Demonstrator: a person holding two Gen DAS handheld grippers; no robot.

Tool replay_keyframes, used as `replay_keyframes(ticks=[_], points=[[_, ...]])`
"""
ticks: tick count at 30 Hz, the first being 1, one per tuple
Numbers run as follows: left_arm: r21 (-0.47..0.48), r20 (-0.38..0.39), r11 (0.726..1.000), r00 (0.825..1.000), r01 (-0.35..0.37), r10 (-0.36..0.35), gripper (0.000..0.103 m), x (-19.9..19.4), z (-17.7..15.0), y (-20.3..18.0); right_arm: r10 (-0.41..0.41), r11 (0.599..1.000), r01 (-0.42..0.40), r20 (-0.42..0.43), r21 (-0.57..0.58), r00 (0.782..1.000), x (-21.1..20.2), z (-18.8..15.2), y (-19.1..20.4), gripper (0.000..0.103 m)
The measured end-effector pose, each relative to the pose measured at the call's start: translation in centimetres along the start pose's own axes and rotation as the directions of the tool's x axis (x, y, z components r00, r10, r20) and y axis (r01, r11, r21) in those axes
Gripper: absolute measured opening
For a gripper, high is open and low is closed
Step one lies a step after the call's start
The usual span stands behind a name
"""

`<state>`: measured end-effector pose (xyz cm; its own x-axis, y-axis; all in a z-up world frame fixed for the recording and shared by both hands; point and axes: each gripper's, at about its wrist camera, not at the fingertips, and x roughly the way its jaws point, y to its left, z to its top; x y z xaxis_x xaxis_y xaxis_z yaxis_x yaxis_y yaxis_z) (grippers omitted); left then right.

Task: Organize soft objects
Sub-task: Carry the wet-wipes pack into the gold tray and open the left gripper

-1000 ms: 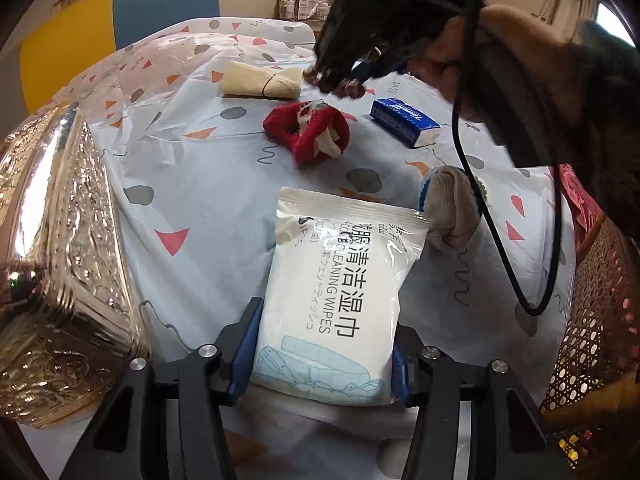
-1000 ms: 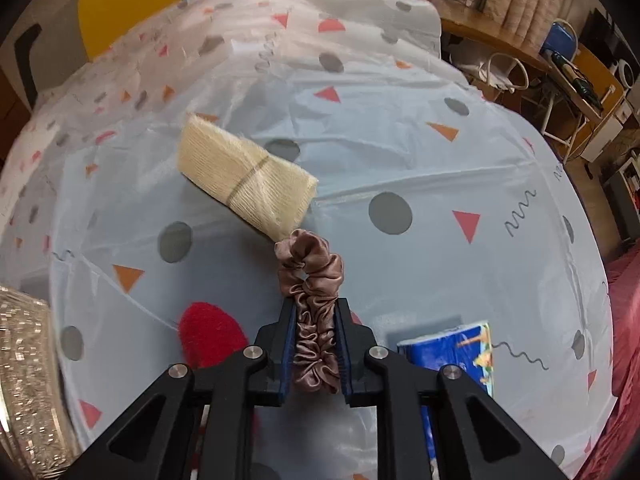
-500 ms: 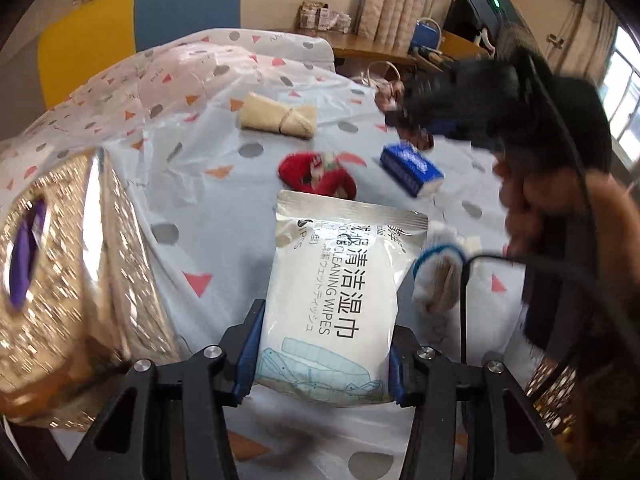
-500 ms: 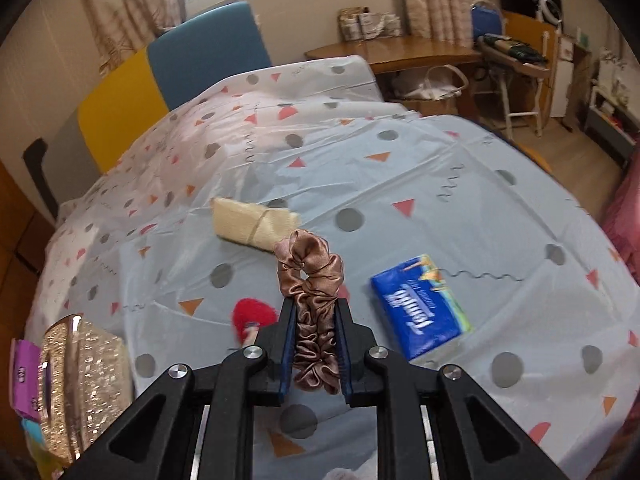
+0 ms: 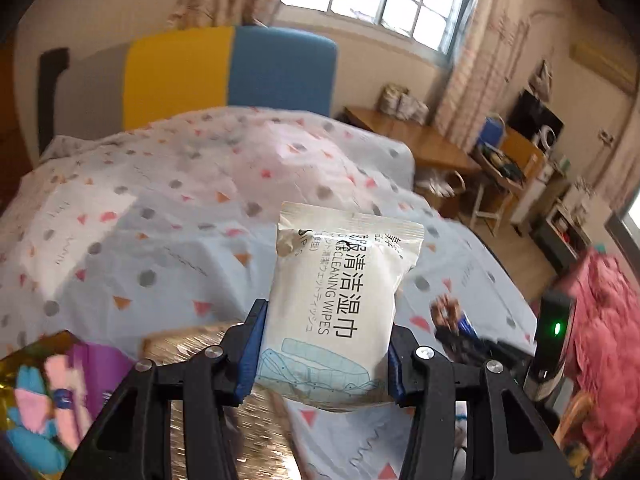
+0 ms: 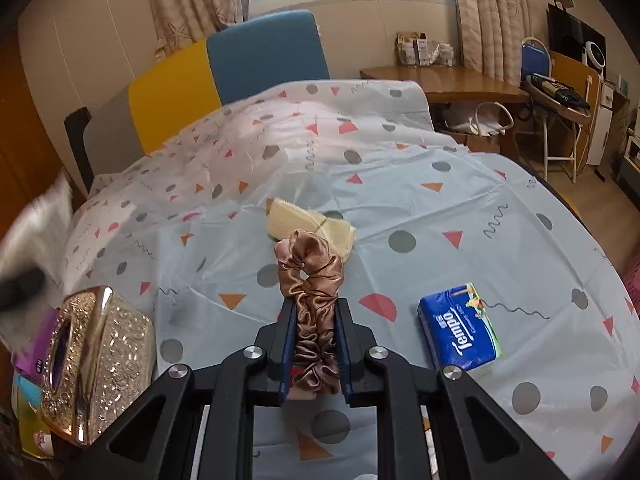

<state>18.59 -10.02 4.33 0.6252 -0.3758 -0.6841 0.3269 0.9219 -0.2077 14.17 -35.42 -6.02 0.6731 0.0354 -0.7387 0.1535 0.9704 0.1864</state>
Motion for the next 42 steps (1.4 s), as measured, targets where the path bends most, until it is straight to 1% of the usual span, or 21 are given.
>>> replay_keyframes(ticks=[2,5,9,12,14,16,18,21,24,27,29,31,33,34,35,36,38,40,42], points=[[-0.039,0.040,0.999,0.999,-0.033,0.034,0.051,-1.8,0.8,2.3,-0.009,0.999,0.008,-0.010,-0.037,1.000,0.3,-0.2,0.7,0.017],[-0.091,0.086,0.992,0.991,-0.090,0.098,0.051,-4.3,1.2,6.3,-0.014,0.997,0.012,-0.028,-0.078,1.000,0.7,-0.5,1.4,0.017],[-0.197,0.104,0.965,0.975,-0.174,0.197,0.051,-7.2,0.4,12.8,-0.018,0.995,0.014,-0.037,-0.094,0.999,0.9,-0.7,1.7,0.017],[-0.268,0.104,0.930,0.952,-0.254,0.290,0.051,-9.5,-1.6,17.5,-0.021,0.995,0.018,-0.034,-0.098,0.999,0.8,-0.7,1.8,0.017],[-0.309,0.094,0.902,0.934,-0.301,0.344,0.051,-10.9,-3.5,20.6,-0.025,0.994,0.021,-0.037,-0.105,0.999,0.9,-0.7,1.9,0.017],[-0.353,0.070,0.870,0.917,-0.345,0.392,0.051,-12.2,-6.0,23.4,-0.029,0.993,0.025,-0.036,-0.116,0.999,0.9,-0.8,2.2,0.017],[-0.379,0.043,0.841,0.901,-0.386,0.432,0.051,-12.9,-8.3,25.4,-0.035,0.991,0.030,-0.039,-0.127,0.999,1.0,-0.8,2.3,0.017],[-0.424,-0.013,0.795,0.881,-0.433,0.473,0.051,-13.9,-12.5,28.3,-0.045,0.990,0.039,-0.038,-0.138,0.998,1.1,-1.0,2.5,0.017],[-0.454,-0.061,0.767,0.874,-0.454,0.481,0.051,-14.2,-16.2,30.1,-0.056,0.988,0.050,-0.042,-0.145,0.998,1.2,-1.1,2.7,0.017],[-0.475,-0.110,0.750,0.877,-0.460,0.468,0.051,-13.6,-18.8,31.1,-0.068,0.987,0.060,-0.049,-0.151,0.996,1.4,-1.2,2.8,0.017],[-0.510,-0.139,0.722,0.873,-0.468,0.468,0.051,-13.3,-20.5,31.8,-0.076,0.985,0.067,-0.052,-0.156,0.996,1.5,-1.2,2.9,0.017],[-0.564,-0.160,0.678,0.868,-0.471,0.470,0.051,-13.4,-21.8,32.8,-0.086,0.984,0.076,-0.055,-0.161,0.995,1.6,-1.3,3.0,0.017],[-0.579,-0.179,0.665,0.869,-0.473,0.462,0.051,-13.1,-22.5,33.5,-0.097,0.982,0.087,-0.057,-0.166,0.994,1.7,-1.4,3.1,0.017],[-0.581,-0.187,0.656,0.863,-0.482,0.469,0.051,-13.0,-22.6,33.8,-0.102,0.982,0.091,-0.061,-0.168,0.993,1.8,-1.5,3.1,0.017],[-0.577,-0.188,0.656,0.860,-0.487,0.474,0.051,-12.8,-22.6,33.9,-0.110,0.981,0.098,-0.066,-0.170,0.992,2.0,-1.5,3.1,0.017],[-0.572,-0.184,0.662,0.862,-0.485,0.472,0.052,-12.7,-22.4,34.2,-0.116,0.980,0.103,-0.068,-0.172,0.991,2.1,-1.6,3.1,0.017],[-0.570,-0.182,0.657,0.855,-0.494,0.486,0.052,-12.3,-21.9,34.7,-0.121,0.979,0.107,-0.072,-0.171,0.990,2.2,-1.6,3.0,0.017],[-0.548,-0.174,0.671,0.853,-0.499,0.492,0.056,-11.8,-21.2,35.0,-0.126,0.979,0.112,-0.074,-0.168,0.989,2.2,-1.6,3.0,0.017],[-0.529,-0.168,0.668,0.837,-0.523,0.521,0.061,-11.8,-20.6,35.1,-0.131,0.979,0.117,-0.077,-0.167,0.988,2.3,-1.7,3.0,0.017]])
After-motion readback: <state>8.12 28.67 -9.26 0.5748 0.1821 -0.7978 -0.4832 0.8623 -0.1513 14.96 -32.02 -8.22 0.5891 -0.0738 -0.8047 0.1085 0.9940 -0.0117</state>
